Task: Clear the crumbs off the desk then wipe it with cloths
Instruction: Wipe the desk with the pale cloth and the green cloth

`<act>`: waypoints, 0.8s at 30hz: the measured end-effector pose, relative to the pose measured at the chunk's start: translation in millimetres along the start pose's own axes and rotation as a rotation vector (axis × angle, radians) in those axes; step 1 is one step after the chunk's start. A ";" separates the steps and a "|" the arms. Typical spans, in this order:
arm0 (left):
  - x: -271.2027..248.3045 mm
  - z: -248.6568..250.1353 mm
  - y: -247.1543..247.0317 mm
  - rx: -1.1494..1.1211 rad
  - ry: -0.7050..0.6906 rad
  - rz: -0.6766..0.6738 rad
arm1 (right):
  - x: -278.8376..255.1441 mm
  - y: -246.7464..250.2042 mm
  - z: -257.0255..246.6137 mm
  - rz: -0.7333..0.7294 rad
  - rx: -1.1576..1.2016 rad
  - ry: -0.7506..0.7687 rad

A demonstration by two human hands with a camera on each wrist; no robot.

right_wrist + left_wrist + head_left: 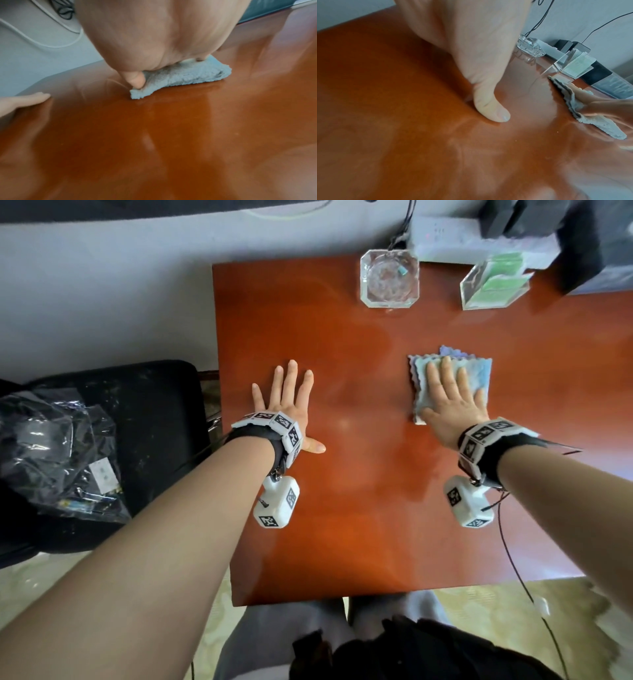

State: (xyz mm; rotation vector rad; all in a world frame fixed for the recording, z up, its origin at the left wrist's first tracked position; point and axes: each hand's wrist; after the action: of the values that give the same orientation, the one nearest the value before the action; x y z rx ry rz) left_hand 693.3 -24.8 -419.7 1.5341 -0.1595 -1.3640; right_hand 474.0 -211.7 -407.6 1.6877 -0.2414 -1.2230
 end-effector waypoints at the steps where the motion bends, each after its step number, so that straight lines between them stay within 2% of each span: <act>1: 0.1 0.0 0.0 0.004 0.000 0.001 | 0.6 -0.7 -6.3 0.005 0.014 -0.025; 4: -0.7 0.9 0.1 0.016 -0.002 -0.002 | -2.8 -1.3 -31.2 0.003 0.023 -0.040; 9: -0.9 1.8 1.3 0.024 0.012 -0.002 | -17.1 -10.8 -80.7 0.037 -0.154 0.208; 13: -7.0 1.9 5.9 0.026 0.001 0.038 | -27.3 -11.5 -121.0 -0.025 -0.235 0.293; 15: -9.7 4.6 11.4 0.051 0.010 0.027 | -26.3 1.6 -128.8 -0.095 -0.189 0.354; 17: -12.8 16.0 19.6 0.049 0.036 0.036 | -23.3 18.6 -119.9 -0.141 -0.014 0.407; 19: -18.5 34.7 29.6 -0.025 0.034 0.168 | -19.2 29.3 -96.4 0.000 0.137 0.380; 21: -22.1 51.6 31.6 -0.064 -0.083 0.307 | -9.9 26.5 -68.9 0.148 0.129 0.253; 22: -21.8 60.5 27.3 -0.053 -0.188 0.321 | -6.4 22.3 -56.5 0.152 0.104 0.185; 24: -17.6 75.2 7.6 0.039 -0.366 0.209 | -1.0 10.6 -41.6 0.086 0.044 0.119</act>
State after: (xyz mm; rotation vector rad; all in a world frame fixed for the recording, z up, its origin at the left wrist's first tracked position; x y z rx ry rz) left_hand 631.3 -60.3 -389.3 1.2472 -0.5610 -1.4669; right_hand 511.0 -191.4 -398.8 1.7629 -0.2672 -1.0569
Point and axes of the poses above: each hand's wrist, its own x-axis towards the middle knuckle, its own y-axis out of the back of the hand, z = x × y, and after that the axes turned 7 degrees about -x, right-handed
